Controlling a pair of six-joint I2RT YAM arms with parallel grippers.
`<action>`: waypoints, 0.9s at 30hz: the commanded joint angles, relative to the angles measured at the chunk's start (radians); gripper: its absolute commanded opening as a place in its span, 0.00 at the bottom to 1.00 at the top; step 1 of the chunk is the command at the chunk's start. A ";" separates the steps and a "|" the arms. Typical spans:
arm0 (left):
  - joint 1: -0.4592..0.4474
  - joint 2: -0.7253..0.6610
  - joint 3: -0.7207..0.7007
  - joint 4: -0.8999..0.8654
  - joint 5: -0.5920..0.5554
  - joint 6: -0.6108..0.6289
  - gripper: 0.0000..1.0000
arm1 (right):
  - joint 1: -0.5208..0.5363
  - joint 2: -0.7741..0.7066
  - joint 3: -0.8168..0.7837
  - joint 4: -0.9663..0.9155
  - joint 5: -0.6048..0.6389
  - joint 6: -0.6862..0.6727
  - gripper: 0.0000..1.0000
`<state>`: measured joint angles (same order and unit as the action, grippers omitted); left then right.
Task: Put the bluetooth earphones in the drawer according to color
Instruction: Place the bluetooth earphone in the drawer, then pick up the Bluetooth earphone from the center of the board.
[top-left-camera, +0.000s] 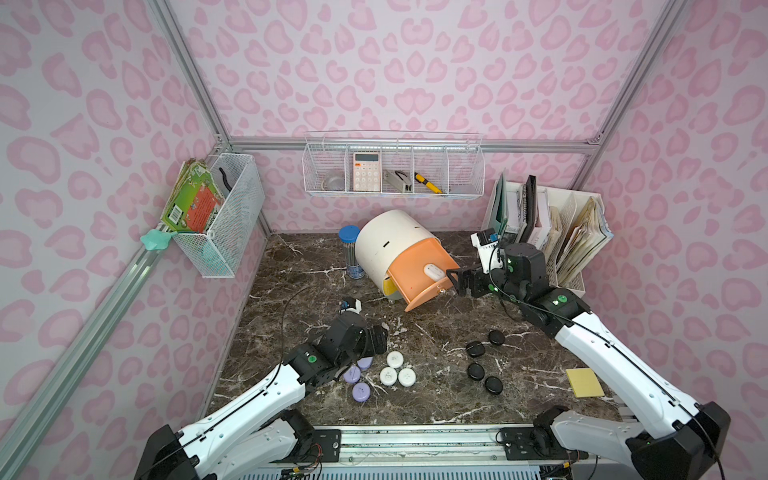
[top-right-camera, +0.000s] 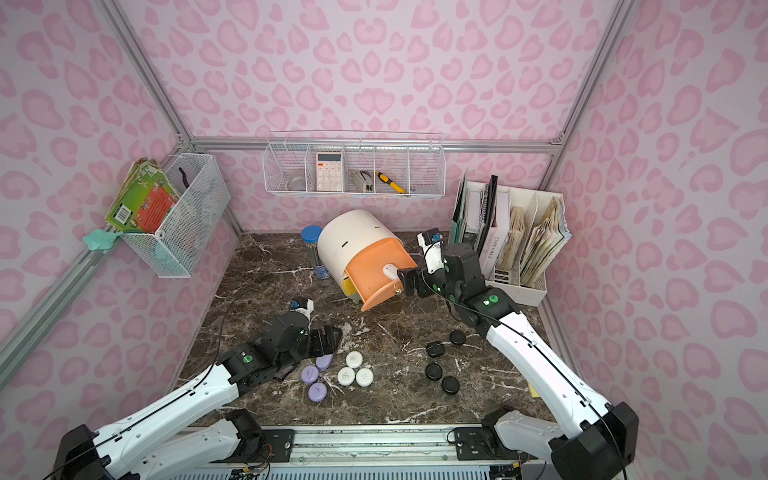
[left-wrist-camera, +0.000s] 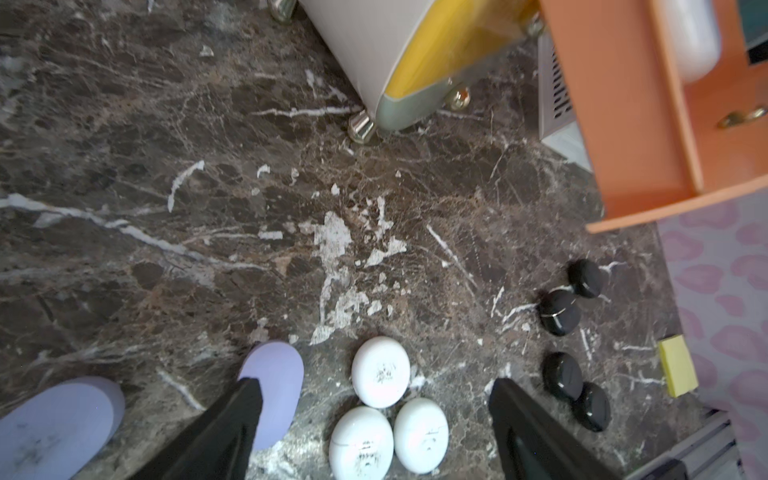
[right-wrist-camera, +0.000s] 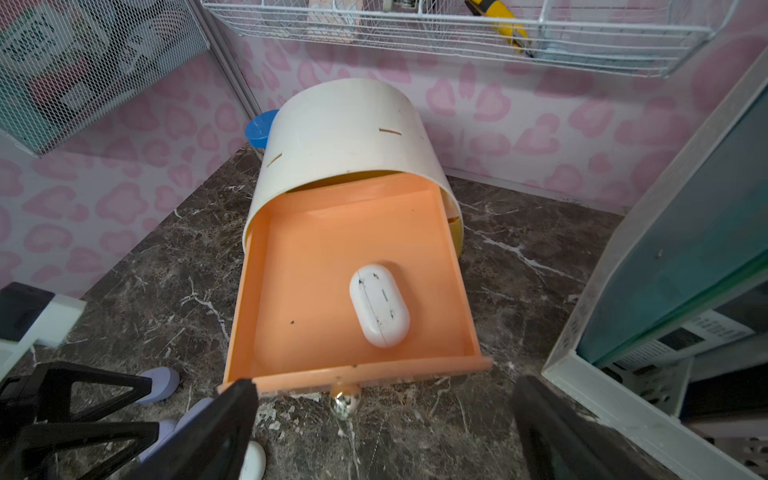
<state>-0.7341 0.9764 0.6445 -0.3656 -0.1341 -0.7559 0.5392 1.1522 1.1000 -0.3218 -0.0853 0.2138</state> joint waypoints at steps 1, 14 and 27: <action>-0.051 0.058 0.012 -0.062 -0.040 -0.057 0.89 | -0.001 -0.059 -0.072 0.021 0.032 0.015 0.98; -0.148 0.364 0.125 -0.081 -0.039 -0.089 0.88 | -0.010 -0.328 -0.453 0.171 0.095 0.217 0.98; -0.171 0.621 0.236 -0.141 -0.050 -0.109 0.70 | -0.088 -0.511 -0.676 0.228 0.085 0.329 0.98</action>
<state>-0.9009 1.5738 0.8696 -0.4526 -0.1661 -0.8478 0.4530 0.6666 0.4484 -0.1387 -0.0010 0.5026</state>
